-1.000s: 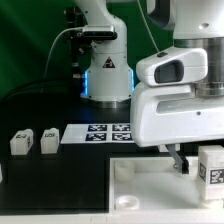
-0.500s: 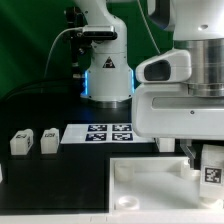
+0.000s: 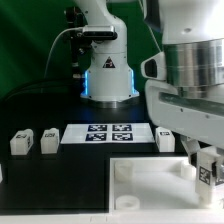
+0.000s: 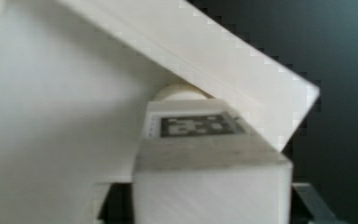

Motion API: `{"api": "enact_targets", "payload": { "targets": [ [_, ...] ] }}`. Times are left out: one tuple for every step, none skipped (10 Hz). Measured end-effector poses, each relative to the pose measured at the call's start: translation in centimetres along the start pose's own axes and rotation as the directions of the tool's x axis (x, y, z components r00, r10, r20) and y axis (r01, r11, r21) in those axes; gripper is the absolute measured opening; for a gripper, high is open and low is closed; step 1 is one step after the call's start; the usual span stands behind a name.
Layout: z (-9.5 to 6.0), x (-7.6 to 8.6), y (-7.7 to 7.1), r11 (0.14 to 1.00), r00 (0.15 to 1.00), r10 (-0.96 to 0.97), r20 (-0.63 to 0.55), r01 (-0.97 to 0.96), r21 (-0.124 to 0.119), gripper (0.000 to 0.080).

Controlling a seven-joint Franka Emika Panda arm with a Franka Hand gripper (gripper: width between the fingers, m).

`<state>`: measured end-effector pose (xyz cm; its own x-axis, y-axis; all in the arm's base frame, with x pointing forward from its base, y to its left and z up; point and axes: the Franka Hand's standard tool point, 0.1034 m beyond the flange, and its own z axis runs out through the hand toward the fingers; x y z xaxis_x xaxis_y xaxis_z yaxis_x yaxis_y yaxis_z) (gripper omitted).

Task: Assemble one leg

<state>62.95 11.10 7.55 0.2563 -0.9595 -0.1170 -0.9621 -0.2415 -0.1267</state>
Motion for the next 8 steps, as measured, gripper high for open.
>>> {"api": "enact_targets", "payload": {
  "targets": [
    [0.0, -0.1, 0.0, 0.995, 0.995, 0.102, 0.003, -0.102, 0.001, 0.0292],
    [0.0, 0.0, 0.0, 0.952, 0.952, 0.304, 0.034, -0.305, 0.007, 0.0294],
    [0.0, 0.1, 0.1, 0.933, 0.932, 0.359, 0.048, -0.36, 0.01, 0.0294],
    [0.0, 0.1, 0.1, 0.947, 0.946, 0.321, 0.047, -0.322, 0.011, 0.0294],
    [0.1, 0.1, 0.1, 0.958, 0.957, 0.287, 0.047, -0.288, 0.012, 0.0378],
    [0.1, 0.0, 0.1, 0.958, 0.957, 0.285, 0.047, -0.286, 0.011, 0.0514],
    [0.0, -0.4, -0.1, 0.996, 0.995, 0.091, 0.031, -0.092, 0.017, 0.0514],
    [-0.2, -1.0, -0.5, 0.997, 0.996, -0.079, 0.03, 0.078, 0.02, 0.0624]
  ]
}}
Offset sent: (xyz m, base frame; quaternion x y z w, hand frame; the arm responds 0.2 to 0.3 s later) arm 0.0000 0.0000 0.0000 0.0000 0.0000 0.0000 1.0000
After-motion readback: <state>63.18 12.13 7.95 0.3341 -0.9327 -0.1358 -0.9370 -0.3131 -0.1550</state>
